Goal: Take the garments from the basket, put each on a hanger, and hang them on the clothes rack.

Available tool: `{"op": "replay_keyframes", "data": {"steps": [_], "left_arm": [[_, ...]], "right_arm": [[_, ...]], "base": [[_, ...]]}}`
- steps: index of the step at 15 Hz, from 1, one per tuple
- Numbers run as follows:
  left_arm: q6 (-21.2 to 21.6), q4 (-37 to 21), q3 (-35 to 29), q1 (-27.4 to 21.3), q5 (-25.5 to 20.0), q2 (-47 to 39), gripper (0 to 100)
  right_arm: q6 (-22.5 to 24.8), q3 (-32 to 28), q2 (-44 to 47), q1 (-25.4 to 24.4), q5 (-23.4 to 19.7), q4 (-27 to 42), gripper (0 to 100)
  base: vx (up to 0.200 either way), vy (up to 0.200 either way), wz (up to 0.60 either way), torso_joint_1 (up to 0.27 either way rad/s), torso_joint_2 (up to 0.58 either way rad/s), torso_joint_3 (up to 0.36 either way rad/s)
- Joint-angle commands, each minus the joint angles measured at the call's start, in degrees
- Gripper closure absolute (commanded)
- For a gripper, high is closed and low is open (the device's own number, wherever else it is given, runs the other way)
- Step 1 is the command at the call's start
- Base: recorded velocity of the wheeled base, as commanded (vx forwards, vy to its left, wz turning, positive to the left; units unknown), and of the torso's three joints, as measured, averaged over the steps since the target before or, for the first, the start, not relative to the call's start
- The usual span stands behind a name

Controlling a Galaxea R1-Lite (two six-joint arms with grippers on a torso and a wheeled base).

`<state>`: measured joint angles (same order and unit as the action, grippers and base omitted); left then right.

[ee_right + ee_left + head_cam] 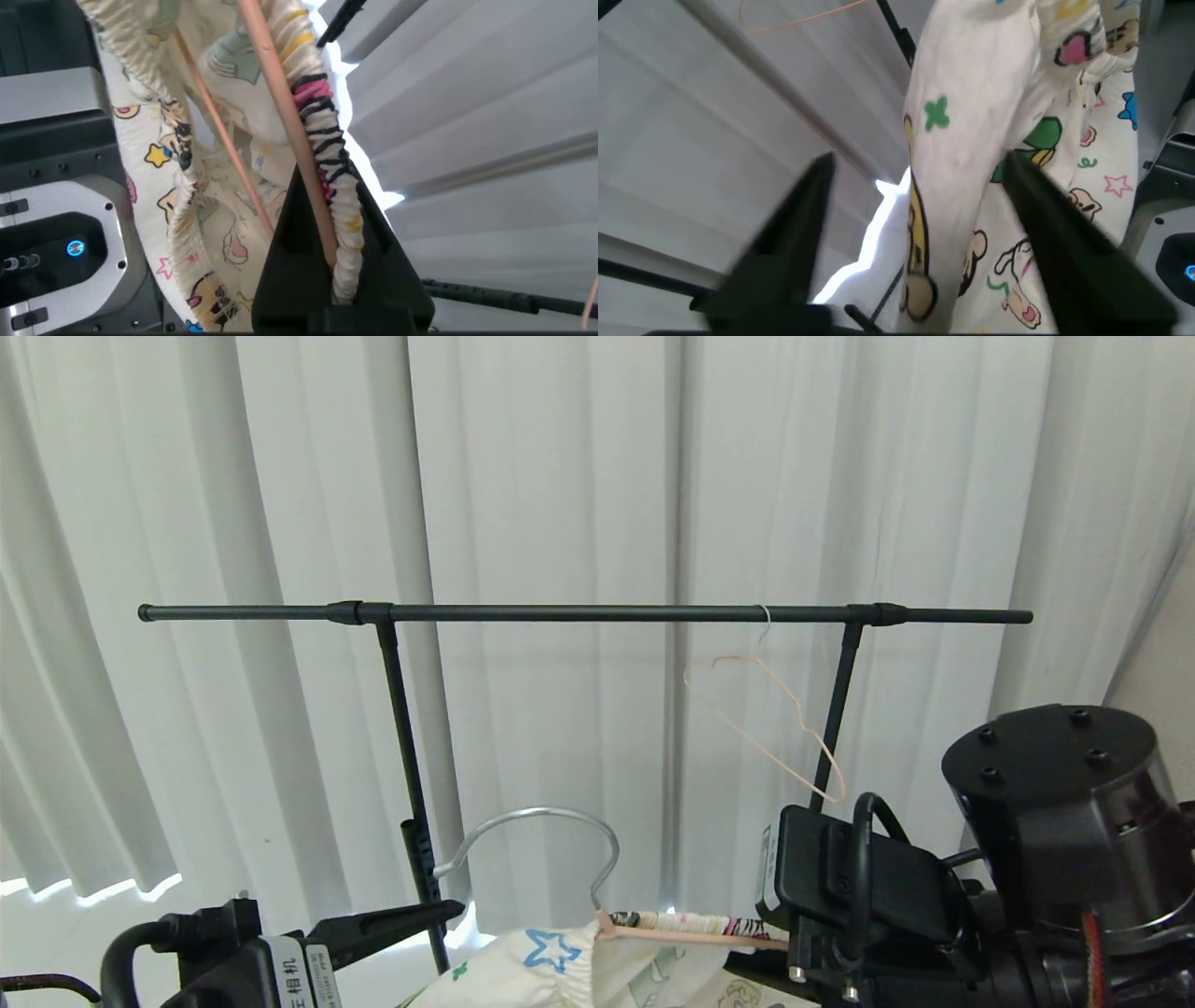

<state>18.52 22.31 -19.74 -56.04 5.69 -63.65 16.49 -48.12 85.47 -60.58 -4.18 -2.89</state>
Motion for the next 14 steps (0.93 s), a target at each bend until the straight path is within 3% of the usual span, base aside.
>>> {"op": "replay_keyframes", "data": {"steps": [1,4,6,8,11,14], "left_arm": [[-0.24,0.02,0.22,0.41,0.02,1.51,0],[-0.5,0.02,2.86,5.59,0.02,6.17,0],[-0.41,0.02,5.67,10.6,0.02,9.42,0],[-0.24,-0.07,12.79,16.05,-0.16,12.85,0],[-1.2,-0.16,14.9,17.28,-0.24,11.35,0],[-7.44,-0.16,13.23,18.6,-0.33,4.32,0]], "right_arm": [[1.08,1.01,-2.24,2.04,0.67,-0.01,100],[5.13,3.56,-5.49,6.61,0.58,-0.01,100],[5.22,4.52,-6.89,8.1,0.49,-0.01,100],[5.22,4.61,-8.12,9.25,0.31,-0.1,100],[5.3,4.61,-9.0,9.07,-0.21,-2.56,100],[5.48,4.52,-10.76,8.37,-1.97,-3.0,100]], "base": [[0.0,0.0,0.0,0.0,0.0,0.0],[0.0,0.0,0.0,0.0,0.0,0.0],[0.0,0.0,0.0,0.0,0.0,0.0],[0.0,0.0,0.0,0.0,0.0,0.0],[0.0,0.0,0.0,0.0,0.0,0.0],[0.0,0.0,0.0,0.0,0.0,0.0]]}}
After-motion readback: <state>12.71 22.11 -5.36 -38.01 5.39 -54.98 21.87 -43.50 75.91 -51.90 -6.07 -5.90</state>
